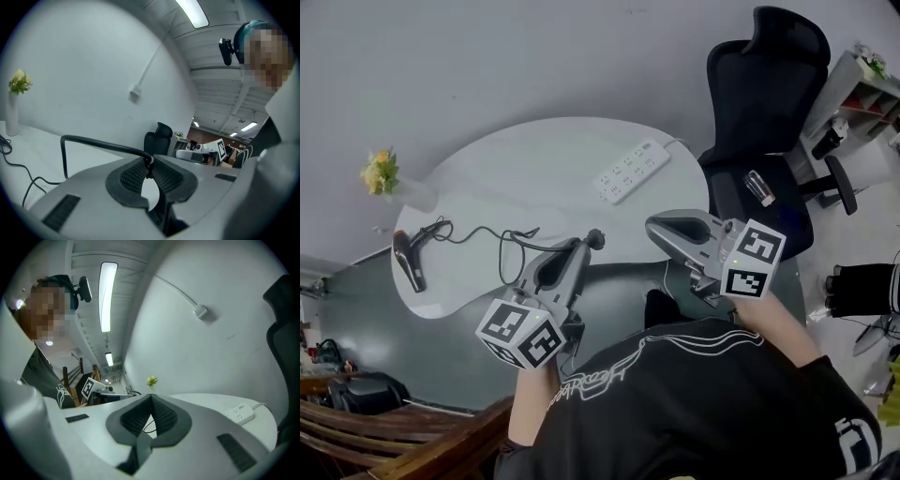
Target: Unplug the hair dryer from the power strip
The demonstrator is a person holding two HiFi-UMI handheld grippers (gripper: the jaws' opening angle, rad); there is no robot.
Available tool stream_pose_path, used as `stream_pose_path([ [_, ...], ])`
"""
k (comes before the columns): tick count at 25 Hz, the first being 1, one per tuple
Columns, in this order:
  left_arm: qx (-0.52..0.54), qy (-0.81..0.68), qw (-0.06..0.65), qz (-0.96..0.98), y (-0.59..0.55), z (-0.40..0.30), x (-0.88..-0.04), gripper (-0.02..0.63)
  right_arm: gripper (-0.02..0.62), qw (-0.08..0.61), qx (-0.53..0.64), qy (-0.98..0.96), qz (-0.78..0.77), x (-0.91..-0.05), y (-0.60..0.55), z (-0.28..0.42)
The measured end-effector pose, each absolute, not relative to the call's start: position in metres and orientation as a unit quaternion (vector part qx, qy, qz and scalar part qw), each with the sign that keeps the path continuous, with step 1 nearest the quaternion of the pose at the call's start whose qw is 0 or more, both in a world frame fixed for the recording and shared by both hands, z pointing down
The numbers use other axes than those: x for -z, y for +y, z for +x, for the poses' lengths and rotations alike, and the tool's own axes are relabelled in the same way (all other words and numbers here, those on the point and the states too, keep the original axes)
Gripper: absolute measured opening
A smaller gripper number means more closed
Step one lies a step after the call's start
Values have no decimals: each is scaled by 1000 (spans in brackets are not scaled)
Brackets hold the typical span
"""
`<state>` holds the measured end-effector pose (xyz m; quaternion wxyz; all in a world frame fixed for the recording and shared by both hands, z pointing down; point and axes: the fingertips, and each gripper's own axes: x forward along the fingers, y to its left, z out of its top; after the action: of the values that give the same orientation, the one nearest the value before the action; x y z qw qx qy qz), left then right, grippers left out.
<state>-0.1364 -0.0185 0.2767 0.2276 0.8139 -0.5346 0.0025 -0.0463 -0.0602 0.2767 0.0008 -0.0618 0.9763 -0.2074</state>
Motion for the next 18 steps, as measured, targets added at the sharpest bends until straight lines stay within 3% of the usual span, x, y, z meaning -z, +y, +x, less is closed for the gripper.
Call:
stream_pose_path([
  [18,-17,-526,176,832,26,-109,-263,43,-5,-16,178,982,-54,-282,1,-27],
])
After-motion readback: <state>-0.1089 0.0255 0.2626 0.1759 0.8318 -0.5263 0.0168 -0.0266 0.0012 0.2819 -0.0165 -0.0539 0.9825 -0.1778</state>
